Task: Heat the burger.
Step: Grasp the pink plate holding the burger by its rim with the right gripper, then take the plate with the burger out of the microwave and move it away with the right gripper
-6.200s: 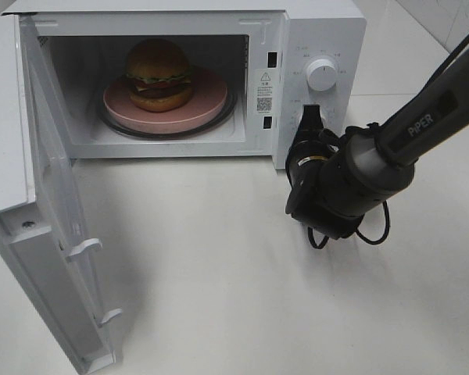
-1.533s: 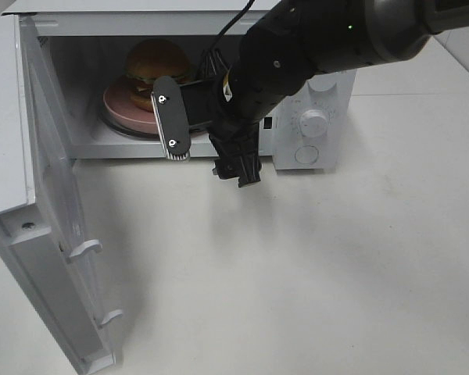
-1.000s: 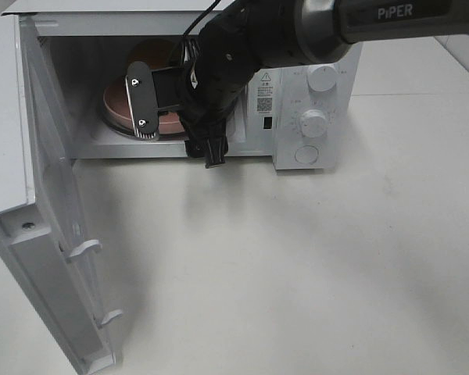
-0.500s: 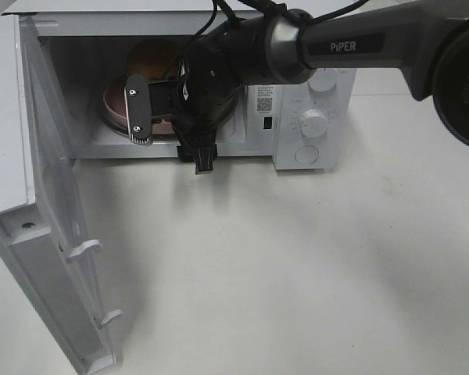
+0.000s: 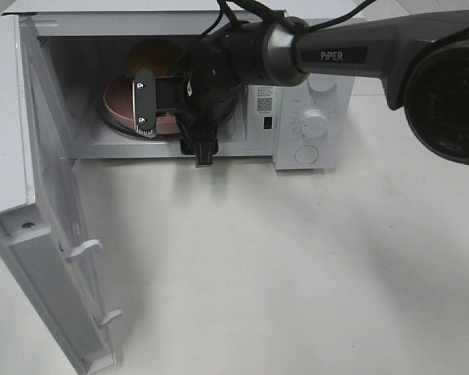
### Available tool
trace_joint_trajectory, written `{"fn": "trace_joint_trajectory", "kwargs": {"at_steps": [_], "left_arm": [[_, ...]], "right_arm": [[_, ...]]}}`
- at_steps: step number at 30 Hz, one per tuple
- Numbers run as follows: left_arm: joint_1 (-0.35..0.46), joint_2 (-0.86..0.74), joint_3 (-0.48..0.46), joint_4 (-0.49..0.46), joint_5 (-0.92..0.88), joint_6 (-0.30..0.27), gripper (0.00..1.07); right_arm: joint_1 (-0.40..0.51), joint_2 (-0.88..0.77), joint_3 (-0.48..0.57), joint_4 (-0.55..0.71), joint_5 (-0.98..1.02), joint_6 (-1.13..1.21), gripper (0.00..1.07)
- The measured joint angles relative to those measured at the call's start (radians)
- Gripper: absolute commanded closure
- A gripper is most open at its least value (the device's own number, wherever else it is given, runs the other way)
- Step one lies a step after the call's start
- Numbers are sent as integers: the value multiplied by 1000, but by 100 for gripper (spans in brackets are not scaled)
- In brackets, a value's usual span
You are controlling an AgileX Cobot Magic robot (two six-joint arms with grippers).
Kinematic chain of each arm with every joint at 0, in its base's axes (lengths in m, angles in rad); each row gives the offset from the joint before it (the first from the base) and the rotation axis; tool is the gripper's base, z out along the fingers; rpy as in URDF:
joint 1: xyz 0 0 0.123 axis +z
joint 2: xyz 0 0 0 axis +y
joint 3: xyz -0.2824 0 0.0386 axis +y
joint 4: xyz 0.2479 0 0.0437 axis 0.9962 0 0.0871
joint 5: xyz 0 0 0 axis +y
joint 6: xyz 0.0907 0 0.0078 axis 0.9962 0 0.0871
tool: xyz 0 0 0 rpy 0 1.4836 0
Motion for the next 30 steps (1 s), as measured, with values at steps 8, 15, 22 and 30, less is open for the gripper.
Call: {"fn": "trace_joint_trajectory", "kwargs": {"at_steps": [8,15,22,30], "left_arm": [[0,0,0,0,0,0,7],[0,0,0,0,0,0,7],[0,0,0,0,0,0,7],[0,0,0,0,0,0,7]], "right_arm": [[-2,4,-3,12,-1,1,51],[2,6,-3,24,27,1,89],[23,7,-11,42,11,-4,107],[33,-5,-11,45,53,-7,107]]}}
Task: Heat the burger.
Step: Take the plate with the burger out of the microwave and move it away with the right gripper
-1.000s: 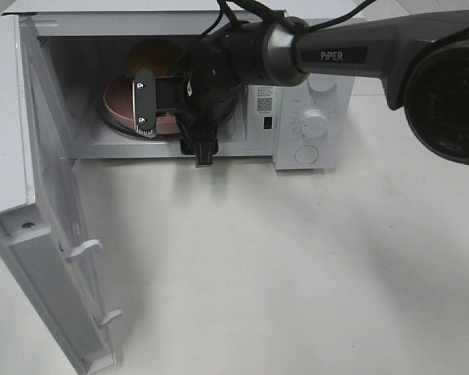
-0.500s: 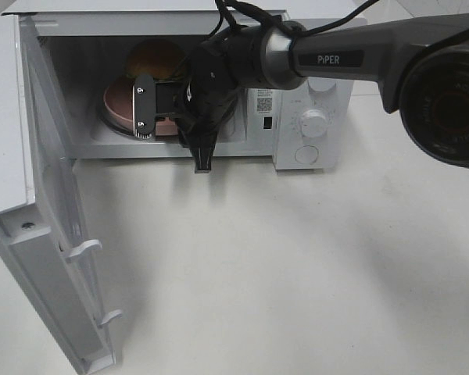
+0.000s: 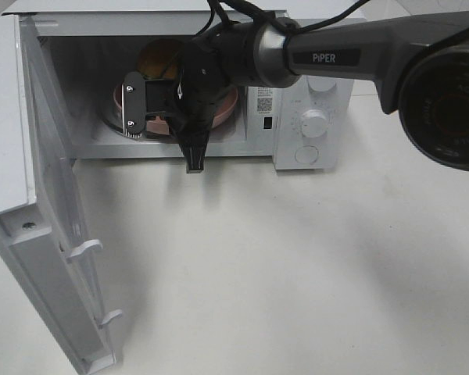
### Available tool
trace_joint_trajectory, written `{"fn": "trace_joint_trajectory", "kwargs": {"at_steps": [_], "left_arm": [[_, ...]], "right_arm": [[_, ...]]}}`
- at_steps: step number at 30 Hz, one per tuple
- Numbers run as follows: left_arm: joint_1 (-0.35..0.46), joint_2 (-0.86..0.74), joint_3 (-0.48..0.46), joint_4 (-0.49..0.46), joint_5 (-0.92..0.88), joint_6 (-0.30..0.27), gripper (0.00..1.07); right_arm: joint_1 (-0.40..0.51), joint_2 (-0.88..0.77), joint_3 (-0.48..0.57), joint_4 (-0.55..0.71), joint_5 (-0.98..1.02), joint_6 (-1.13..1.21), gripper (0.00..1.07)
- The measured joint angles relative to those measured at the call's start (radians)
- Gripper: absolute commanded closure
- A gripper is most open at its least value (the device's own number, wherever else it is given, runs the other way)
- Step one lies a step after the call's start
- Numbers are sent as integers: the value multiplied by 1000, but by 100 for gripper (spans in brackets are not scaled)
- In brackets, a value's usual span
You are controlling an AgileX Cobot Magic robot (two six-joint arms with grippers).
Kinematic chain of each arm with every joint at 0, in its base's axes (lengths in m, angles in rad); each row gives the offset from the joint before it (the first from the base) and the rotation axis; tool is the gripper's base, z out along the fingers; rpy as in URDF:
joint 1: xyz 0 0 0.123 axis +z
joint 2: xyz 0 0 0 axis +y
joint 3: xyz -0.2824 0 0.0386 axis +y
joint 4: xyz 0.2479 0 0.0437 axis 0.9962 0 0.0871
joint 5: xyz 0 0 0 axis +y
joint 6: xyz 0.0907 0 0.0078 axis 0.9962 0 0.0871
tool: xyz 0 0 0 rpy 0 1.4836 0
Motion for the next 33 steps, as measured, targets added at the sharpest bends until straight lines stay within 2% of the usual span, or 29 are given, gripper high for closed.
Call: {"fn": "trace_joint_trajectory", "kwargs": {"at_steps": [9,11,12,13,15,16,18,19,33], "left_arm": [[0,0,0,0,0,0,7],[0,0,0,0,0,0,7],[0,0,0,0,0,0,7],[0,0,0,0,0,0,7],[0,0,0,0,0,0,7],[0,0,0,0,0,0,7],[0,0,0,0,0,0,7],[0,0,0,0,0,0,7],[0,0,0,0,0,0,7]], "right_arm": [[20,-57,29,26,76,-25,107],[20,-96,95,31,53,-35,107],[20,-96,95,31,53,-35,107],[20,-130,158,31,32,-59,107],[20,-148,191,31,20,-71,107],[20,-181,252,31,-16,-89,107],[20,-197,283,32,-39,-99,107],[20,-224,334,32,-87,-105,107],[26,-387,593,-49,-270,-124,107]]}}
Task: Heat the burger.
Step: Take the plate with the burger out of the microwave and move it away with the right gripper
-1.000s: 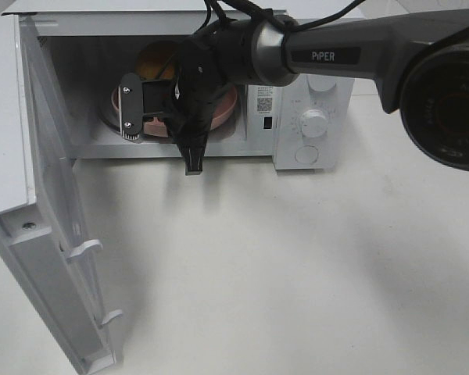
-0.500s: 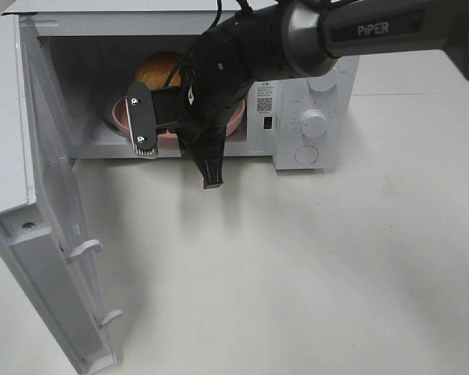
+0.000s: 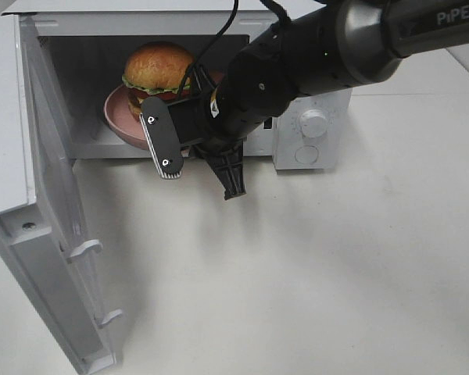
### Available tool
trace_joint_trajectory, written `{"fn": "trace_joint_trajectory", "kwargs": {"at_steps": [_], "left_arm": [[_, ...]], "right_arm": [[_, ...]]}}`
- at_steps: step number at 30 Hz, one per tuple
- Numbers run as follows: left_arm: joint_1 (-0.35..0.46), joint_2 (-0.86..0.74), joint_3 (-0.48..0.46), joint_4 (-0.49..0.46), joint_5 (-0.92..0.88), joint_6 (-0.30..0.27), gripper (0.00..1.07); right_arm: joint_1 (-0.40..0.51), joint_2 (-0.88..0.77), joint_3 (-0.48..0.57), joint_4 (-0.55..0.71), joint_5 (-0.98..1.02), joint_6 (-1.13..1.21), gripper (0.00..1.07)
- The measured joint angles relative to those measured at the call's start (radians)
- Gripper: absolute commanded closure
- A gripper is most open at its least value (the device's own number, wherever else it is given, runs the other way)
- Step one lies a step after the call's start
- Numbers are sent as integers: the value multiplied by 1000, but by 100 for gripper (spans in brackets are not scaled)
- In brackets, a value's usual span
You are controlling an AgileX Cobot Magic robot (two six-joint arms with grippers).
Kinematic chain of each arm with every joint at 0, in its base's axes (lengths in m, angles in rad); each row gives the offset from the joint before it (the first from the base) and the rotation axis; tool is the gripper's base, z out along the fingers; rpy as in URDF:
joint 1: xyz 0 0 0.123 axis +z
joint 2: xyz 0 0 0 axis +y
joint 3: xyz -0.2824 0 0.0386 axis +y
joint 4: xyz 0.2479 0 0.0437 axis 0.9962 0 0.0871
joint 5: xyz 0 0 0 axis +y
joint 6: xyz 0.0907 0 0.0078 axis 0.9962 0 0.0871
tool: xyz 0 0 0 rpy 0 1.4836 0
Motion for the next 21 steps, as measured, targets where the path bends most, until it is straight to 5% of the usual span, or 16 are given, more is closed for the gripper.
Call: {"fn": "trace_joint_trajectory", "kwargs": {"at_steps": [21], "left_arm": [[0,0,0,0,0,0,7]], "right_arm": [[35,-232,374,24,-142,3,107]]}}
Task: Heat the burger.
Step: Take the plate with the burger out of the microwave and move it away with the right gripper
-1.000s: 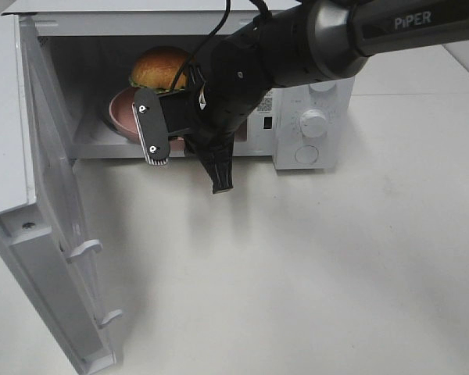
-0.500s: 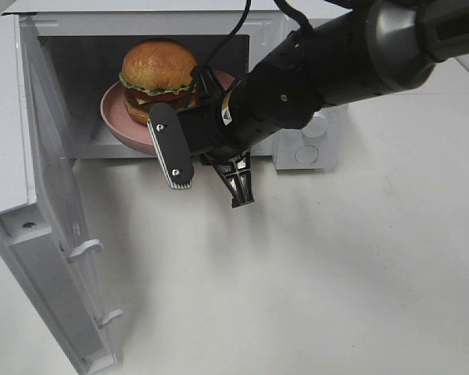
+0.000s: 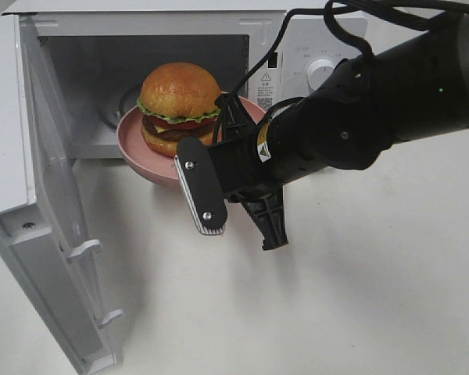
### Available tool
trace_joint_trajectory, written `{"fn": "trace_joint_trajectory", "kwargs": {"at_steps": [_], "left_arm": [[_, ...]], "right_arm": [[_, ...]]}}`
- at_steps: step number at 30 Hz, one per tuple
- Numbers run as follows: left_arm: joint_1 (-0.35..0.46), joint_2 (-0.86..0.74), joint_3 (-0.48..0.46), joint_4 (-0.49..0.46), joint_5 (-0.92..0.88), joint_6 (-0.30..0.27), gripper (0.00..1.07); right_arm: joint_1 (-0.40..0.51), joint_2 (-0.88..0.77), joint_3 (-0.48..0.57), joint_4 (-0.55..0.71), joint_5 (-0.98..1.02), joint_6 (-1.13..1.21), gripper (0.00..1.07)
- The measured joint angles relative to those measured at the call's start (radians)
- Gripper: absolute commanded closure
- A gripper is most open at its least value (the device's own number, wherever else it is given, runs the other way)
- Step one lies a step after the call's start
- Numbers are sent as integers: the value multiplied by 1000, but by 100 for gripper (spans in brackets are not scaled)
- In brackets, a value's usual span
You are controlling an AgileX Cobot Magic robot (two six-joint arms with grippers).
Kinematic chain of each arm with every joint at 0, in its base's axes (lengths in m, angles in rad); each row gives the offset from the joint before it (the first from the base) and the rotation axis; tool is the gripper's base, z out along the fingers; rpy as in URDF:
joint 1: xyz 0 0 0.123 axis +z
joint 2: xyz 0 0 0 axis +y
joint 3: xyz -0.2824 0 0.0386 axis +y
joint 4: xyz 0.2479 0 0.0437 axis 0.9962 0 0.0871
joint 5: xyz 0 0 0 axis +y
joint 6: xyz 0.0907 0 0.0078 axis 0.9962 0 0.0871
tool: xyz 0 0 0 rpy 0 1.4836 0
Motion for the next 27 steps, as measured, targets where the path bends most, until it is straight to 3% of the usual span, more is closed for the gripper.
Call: {"fn": "trace_joint_trajectory", "kwargs": {"at_steps": [27], "left_arm": [[0,0,0,0,0,0,7]], "right_arm": [[5,-354,343,41,-33,50,107]]}}
